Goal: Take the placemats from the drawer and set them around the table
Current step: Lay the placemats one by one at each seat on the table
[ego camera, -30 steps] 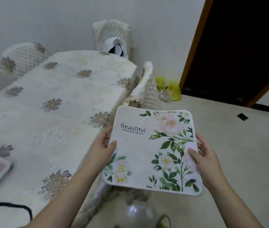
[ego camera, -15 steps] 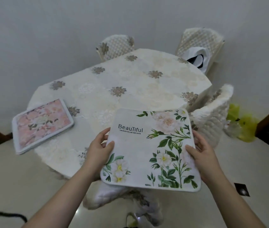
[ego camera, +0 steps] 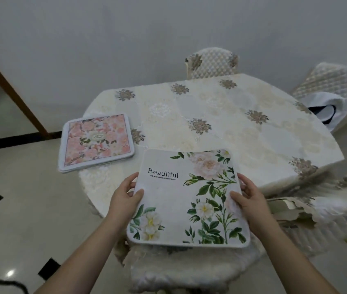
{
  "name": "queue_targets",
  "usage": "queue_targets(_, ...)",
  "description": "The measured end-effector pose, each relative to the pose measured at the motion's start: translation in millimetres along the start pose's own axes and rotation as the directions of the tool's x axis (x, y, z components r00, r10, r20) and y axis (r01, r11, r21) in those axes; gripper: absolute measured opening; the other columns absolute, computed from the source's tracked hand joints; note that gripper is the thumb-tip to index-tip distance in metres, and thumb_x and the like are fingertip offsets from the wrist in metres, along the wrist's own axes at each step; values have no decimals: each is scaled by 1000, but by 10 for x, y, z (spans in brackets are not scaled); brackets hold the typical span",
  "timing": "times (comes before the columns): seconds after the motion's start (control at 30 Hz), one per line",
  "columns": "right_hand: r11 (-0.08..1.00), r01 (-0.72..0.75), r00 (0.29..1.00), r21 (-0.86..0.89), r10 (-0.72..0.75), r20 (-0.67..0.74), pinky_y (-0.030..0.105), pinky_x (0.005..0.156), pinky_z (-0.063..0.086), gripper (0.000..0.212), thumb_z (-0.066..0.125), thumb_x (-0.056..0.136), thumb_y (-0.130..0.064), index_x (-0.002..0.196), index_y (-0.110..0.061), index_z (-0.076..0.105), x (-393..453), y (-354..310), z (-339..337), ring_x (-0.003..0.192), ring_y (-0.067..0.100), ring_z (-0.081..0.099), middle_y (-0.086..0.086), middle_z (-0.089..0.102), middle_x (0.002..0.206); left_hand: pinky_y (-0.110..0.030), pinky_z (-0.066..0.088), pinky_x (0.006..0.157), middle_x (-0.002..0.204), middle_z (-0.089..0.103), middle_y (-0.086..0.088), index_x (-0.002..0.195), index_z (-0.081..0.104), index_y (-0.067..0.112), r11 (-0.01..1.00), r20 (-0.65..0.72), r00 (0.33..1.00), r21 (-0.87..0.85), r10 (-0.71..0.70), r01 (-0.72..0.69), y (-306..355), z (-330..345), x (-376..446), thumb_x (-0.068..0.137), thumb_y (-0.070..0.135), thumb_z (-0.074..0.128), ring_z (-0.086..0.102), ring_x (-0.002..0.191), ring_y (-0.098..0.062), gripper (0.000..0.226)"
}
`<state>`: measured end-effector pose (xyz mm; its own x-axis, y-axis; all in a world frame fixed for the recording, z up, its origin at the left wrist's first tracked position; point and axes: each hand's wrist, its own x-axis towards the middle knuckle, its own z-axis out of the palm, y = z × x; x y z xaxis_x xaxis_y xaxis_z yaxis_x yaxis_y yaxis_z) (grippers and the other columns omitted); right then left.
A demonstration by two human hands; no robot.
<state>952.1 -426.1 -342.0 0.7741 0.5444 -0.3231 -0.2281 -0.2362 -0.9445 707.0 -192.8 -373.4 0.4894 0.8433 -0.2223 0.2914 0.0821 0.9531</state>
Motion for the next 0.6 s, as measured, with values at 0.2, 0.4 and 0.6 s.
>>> queue_targets(0.2,988,12,997,-153,1,82,52,79,59,54,60,94,-4,140,-30,48,537,7,290,94,23,70,-3,69,108,-47,59,80,108,69,-1,124,56,38,996,-70,993,-22,-90,89,-195,-53,282,90,9,66,70,92,-22,46)
queue_targets(0.4,972,-46,989,-231,78,129,54,75,59,48,58,96,-9,137,-33,49,1186,136,343,91,27,71,4,70,109,-38,61,72,108,69,-5,127,57,34,981,-124,975,-95,-183,172,-344,161,571,88,4,68,70,94,-23,50)
queue_targets(0.6,961,-45,983,-272,91,161,48,73,61,47,57,97,-8,138,-30,51,1661,186,392,91,24,70,0,69,107,-46,60,79,111,68,0,134,53,31,976,-179,960,-25,-217,216,-462,367,761,88,10,69,69,94,-19,53)
